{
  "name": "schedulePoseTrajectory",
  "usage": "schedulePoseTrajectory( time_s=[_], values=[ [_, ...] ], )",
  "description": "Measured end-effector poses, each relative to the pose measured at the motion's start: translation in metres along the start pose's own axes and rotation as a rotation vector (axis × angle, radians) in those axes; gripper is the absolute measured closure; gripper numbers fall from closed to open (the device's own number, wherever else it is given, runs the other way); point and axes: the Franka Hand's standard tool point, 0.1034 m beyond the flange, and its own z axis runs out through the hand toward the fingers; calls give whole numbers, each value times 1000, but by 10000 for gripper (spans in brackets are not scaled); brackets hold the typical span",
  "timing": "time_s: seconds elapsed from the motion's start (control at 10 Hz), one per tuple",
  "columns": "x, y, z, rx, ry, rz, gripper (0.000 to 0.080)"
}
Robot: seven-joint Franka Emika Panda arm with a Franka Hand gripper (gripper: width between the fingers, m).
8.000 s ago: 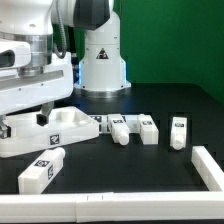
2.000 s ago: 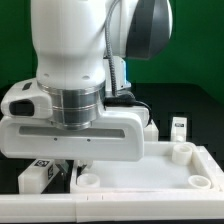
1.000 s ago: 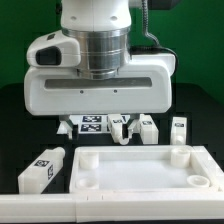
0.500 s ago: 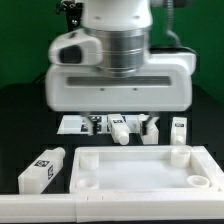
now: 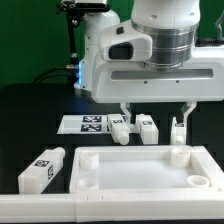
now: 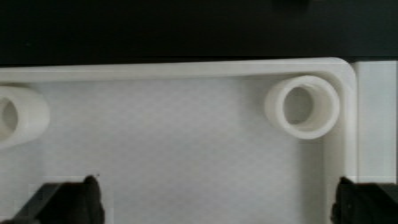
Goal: Assemble desk
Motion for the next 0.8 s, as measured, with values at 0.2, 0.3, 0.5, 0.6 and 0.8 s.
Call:
schedulePoseTrajectory(
  time_s=[0.2,0.3,0.5,0.6,0.8],
  values=[
    [-16,-11,5,29,61,103,150],
    [-42,-32,6,30,86,116,150],
    [-68,-45,9,24,89,141,150],
    [-65,-43,9,23,89,135,150],
    [-65,-43,10,23,88,134,150]
  ],
)
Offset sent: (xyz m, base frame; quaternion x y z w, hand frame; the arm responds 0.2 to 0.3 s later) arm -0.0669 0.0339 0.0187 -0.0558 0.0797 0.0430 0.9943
